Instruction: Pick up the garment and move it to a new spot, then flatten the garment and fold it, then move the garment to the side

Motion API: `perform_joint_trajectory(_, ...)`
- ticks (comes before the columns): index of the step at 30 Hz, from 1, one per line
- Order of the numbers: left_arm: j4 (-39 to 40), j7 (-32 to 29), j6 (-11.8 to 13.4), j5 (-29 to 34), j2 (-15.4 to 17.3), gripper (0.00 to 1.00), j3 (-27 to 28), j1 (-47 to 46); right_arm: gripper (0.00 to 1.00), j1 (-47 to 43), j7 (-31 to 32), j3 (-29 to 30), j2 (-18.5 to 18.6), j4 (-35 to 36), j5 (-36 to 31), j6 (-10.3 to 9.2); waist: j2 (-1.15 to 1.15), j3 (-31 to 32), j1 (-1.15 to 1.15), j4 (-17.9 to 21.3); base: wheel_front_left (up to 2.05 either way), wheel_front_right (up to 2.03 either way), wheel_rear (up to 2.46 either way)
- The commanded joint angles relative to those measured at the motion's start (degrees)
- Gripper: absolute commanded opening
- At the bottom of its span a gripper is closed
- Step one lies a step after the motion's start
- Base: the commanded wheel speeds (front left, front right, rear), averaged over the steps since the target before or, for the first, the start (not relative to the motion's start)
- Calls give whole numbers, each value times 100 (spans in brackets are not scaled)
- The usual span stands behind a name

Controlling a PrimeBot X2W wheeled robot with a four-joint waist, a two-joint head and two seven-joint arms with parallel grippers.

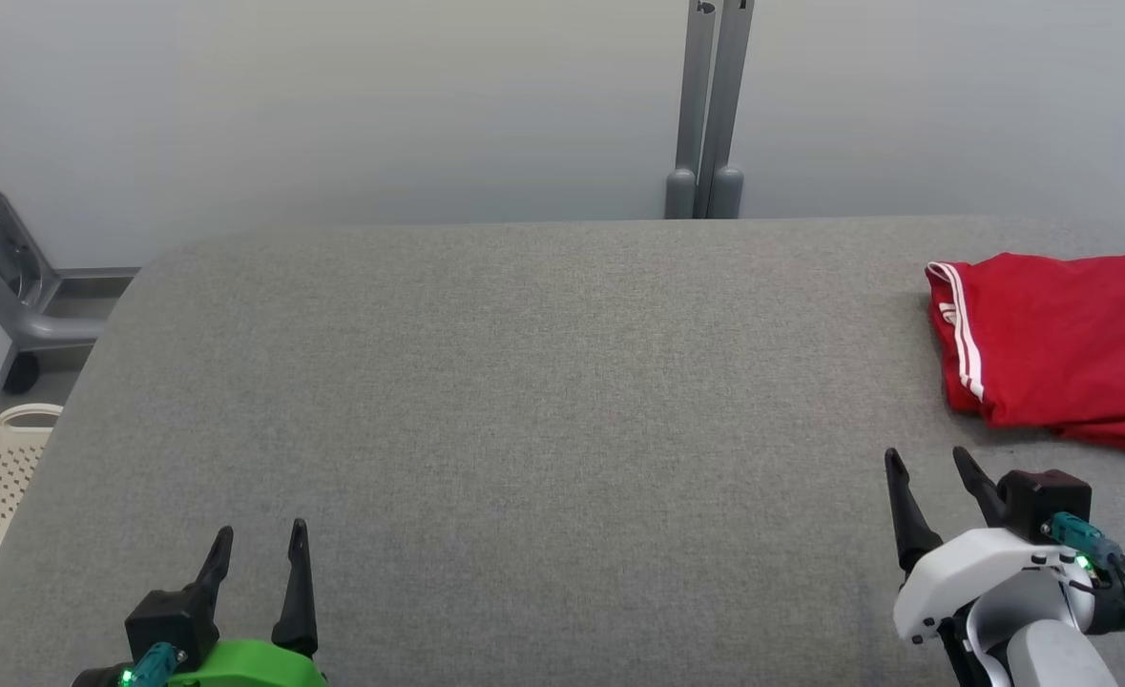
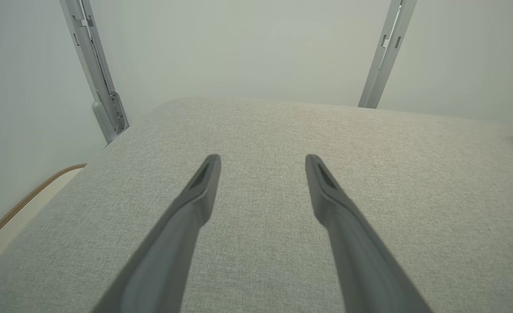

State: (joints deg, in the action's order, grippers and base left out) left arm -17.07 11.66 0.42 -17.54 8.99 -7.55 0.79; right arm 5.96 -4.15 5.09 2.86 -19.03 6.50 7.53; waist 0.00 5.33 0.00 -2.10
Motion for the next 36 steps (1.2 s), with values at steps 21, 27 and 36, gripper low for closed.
perform_joint_trajectory(21, -156, 103, 56, -118, 58, 100, -40, 132, 100, -241, -151, -218, 9, -129, 372, -8, 0, -16, 0, -16, 0, 0, 0)
perform_joint_trajectory(27, -152, 115, 70, -159, 60, 100, -61, 83, 100, -228, -122, -243, 9, -103, 324, -8, 0, -53, 0, -25, 0, 0, 0)
perform_joint_trajectory(36, -388, 47, 59, -118, -49, 0, -94, 228, 0, -401, -90, -254, -53, -343, 351, 0, 0, -77, 0, -22, 0, 0, 0)
